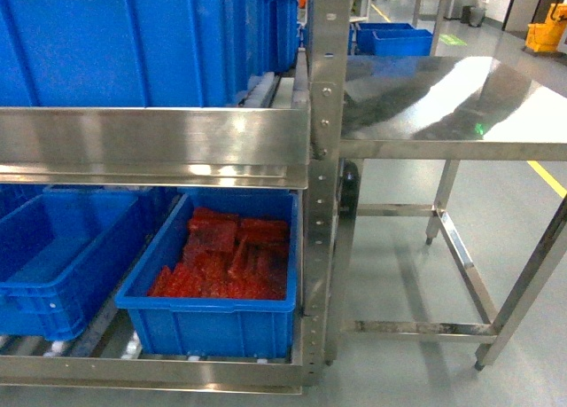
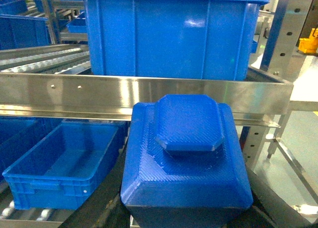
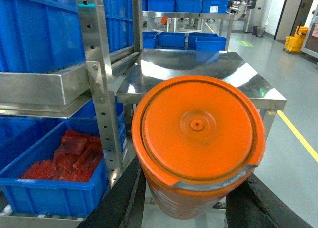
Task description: Sort blue parts and orange caps into right shelf containers
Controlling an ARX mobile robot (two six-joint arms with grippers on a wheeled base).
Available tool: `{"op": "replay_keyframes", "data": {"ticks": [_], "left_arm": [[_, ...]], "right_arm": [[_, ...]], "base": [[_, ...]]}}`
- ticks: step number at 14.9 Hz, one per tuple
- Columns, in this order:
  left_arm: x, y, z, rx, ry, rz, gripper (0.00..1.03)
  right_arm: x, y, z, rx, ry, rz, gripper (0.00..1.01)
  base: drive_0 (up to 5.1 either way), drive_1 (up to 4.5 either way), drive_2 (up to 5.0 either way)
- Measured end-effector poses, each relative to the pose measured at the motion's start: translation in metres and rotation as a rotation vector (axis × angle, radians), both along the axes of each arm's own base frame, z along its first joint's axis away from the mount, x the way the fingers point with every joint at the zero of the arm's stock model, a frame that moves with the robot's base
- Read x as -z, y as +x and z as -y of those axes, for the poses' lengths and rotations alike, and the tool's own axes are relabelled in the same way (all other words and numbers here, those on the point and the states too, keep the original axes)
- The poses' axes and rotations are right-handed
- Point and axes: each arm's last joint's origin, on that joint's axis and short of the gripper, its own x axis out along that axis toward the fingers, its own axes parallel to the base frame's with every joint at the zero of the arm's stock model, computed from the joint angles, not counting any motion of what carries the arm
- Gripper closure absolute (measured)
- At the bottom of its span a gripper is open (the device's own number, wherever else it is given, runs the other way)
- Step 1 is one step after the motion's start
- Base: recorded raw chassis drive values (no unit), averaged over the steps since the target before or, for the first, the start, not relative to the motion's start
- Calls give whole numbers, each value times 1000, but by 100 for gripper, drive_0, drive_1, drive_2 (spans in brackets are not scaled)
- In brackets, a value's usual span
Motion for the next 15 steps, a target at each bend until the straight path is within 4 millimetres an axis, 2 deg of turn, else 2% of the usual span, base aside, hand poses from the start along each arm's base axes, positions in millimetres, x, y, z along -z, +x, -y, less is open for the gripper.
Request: {"op": "replay_keyframes", "data": {"ticks": [15], "left_arm": [[0,0,0,0,0,-2,60]], "right_arm": [[0,0,0,0,0,-2,61]], "base": [[-494,238,238]]}}
